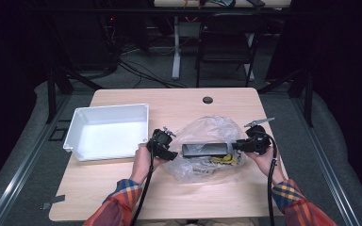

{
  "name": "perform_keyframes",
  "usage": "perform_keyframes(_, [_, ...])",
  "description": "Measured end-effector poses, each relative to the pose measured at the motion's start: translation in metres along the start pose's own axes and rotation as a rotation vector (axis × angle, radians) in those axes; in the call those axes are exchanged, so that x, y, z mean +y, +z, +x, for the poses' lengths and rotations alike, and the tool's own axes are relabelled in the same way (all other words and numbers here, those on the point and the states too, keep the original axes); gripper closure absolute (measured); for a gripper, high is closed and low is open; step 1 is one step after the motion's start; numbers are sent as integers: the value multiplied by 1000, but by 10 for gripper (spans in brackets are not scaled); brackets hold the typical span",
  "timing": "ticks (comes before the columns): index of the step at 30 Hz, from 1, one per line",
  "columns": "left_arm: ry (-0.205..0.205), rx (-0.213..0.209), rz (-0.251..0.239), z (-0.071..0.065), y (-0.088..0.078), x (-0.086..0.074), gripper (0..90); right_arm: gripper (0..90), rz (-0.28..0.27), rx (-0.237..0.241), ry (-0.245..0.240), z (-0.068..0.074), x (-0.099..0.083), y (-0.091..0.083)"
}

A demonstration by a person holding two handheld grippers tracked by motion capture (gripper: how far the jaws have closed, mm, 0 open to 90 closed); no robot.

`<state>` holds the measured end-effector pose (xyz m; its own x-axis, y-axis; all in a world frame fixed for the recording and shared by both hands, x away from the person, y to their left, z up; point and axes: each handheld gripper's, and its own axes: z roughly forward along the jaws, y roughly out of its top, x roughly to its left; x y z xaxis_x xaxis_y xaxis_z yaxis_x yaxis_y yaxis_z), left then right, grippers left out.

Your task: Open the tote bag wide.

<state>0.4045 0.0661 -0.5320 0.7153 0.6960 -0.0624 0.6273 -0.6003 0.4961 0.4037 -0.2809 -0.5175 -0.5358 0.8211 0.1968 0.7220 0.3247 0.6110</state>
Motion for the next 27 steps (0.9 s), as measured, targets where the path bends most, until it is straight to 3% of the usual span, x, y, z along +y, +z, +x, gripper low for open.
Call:
perform_keyframes(1, [-1, -3, -2, 0, 0, 0, 545, 828, 2, 4, 3, -1, 0, 1])
perform_keyframes(3, [8, -27, 3, 0, 1, 0, 586, 888, 4, 32, 8, 0, -1, 2])
perform_keyframes(6, [10, -52, 5, 0, -1, -2, 624, 900, 15, 59, -12, 6, -1, 3])
perform_keyframes(10, [5, -48, 1, 4, -5, -6, 668, 900, 34, 89, -52, 15, 0, 6])
perform_keyframes(15, [-8, 8, -8, 10, -3, -5, 699, 900, 28, -29, -44, 5, 2, 10])
perform_keyframes(18, [0, 41, 16, 10, 4, -4, 726, 900, 68, -94, -51, -1, 0, 21])
perform_keyframes(20, [16, 56, 49, 8, 10, -5, 756, 900, 117, -146, -84, -1, -3, 26])
perform_keyframes(23, [28, 65, 81, 7, 17, -7, 813, 900, 150, -187, -110, 0, -7, 30])
perform_keyframes(27, [49, 70, 115, 6, 17, -10, 875, 900, 193, -192, -125, 0, -9, 27])
